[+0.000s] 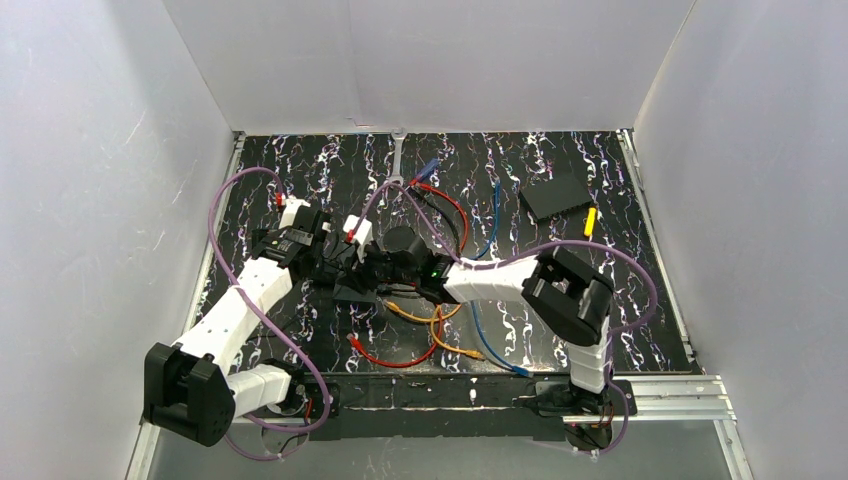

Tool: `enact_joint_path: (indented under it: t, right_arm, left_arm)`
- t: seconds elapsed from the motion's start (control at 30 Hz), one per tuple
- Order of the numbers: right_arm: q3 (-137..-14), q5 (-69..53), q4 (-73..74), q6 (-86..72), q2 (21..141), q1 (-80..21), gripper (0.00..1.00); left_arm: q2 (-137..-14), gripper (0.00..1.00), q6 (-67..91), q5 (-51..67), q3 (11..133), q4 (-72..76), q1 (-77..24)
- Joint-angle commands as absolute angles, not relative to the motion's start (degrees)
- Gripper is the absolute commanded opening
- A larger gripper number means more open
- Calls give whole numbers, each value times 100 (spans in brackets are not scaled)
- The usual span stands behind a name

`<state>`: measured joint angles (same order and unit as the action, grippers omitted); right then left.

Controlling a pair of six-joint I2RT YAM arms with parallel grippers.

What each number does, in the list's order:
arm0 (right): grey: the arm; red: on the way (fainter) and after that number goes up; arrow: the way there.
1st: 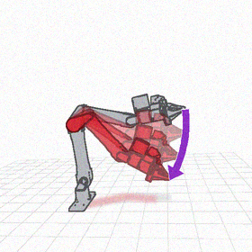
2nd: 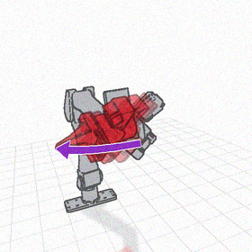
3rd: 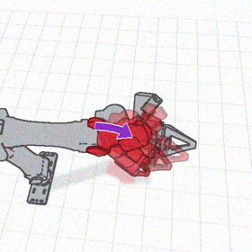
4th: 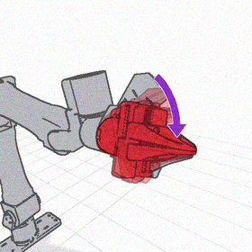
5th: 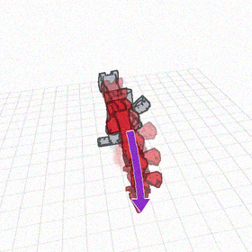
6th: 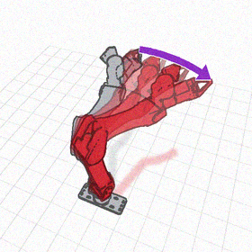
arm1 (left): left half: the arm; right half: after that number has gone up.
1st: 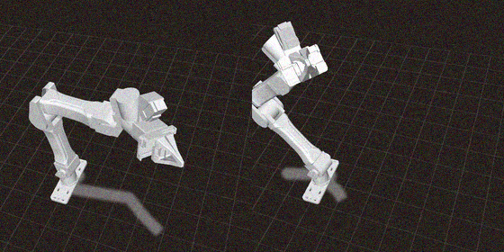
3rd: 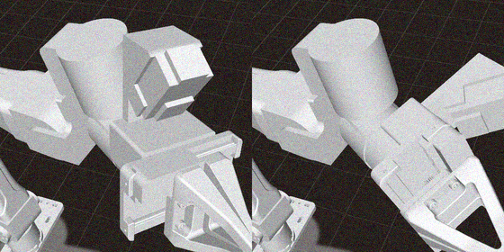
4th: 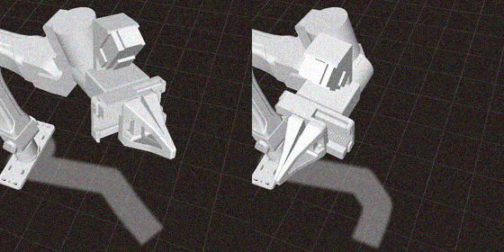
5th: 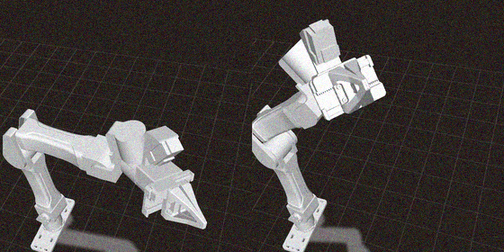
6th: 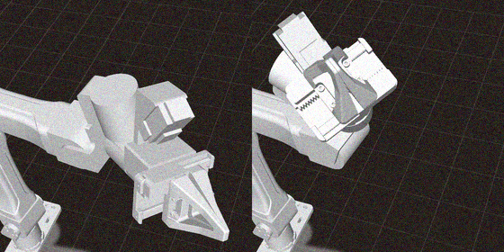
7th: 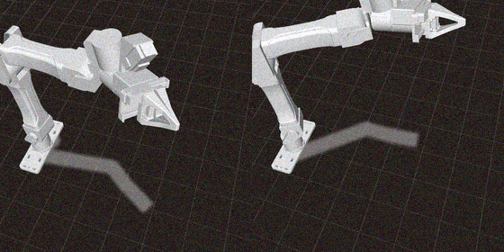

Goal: Insert the plug into the switch port
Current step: Move the switch port to the center of the board.

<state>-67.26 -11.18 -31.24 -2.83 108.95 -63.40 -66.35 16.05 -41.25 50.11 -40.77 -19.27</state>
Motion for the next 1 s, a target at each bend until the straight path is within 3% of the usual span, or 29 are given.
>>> enact_joint_path:
  t: [0.0,0.2,0.5,0.83,0.97]
  right_arm:
    - [-7160,-1209,-3559,-349,11062,-6319,39]
    - [-7479,-1159,-3310,-347,11128,-6304,1]
    - [-8054,-595,-2879,-534,11194,-5983,1]
    - [-8802,-640,-2269,-1112,12029,-5845,1]
    - [-8973,-764,-2195,-1413,12251,-5853,18]
  left_arm:
    - [-6529,98,1604,-4124,5114,-4131,-1907]
    - [-6486,98,1589,-4034,5104,-4123,-1903]
    - [-6330,98,1452,-3622,5084,-4106,-1906]
    - [-5973,98,1580,-3710,5070,-4143,-1900]
    - [-5828,98,1716,-3555,5167,-4241,-1905]
